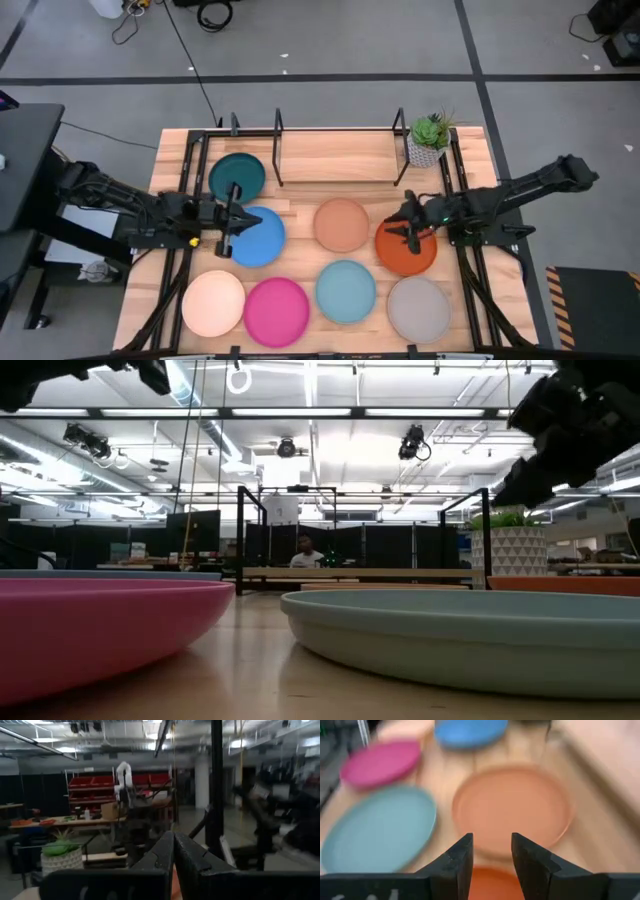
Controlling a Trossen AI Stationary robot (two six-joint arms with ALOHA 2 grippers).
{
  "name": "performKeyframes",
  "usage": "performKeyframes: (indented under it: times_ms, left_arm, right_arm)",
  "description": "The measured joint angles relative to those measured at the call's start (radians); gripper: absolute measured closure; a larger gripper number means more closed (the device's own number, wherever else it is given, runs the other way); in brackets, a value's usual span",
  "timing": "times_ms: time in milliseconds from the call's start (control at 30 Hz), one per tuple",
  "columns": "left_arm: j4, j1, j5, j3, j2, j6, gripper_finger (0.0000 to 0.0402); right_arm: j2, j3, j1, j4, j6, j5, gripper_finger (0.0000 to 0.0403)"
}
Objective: Place and stack plates onto a shelf
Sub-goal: Put the orange plate on the shelf
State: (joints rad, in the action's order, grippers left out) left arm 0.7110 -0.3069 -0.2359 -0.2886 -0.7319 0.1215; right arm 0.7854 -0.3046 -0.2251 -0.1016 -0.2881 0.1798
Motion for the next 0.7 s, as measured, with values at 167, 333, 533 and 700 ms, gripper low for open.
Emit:
performKeyframes:
  times_ms: [167,333,533,700]
  left_arm:
    - [-0.023,0.000,-0.114,-0.052,-0.072,0.061,0.0381]
    - [-0.150,0.000,-0.223,-0.124,-0.094,0.100,0.0381]
    - [-0.245,0.002,-0.260,-0.176,-0.095,0.100,0.0381]
    - [-0.253,0.002,-0.292,-0.177,-0.095,0.095,0.0362]
  right_arm:
    - [0.228,-0.145,-0.067,-0.125,-0.065,-0.019,0.0263]
    - [0.424,-0.317,-0.134,-0.296,-0.153,-0.012,0.0263]
    - [0.602,-0.458,-0.220,-0.375,-0.281,-0.031,0.0241]
    - [0.719,-0.563,-0.277,-0.456,-0.420,-0.027,0.0186]
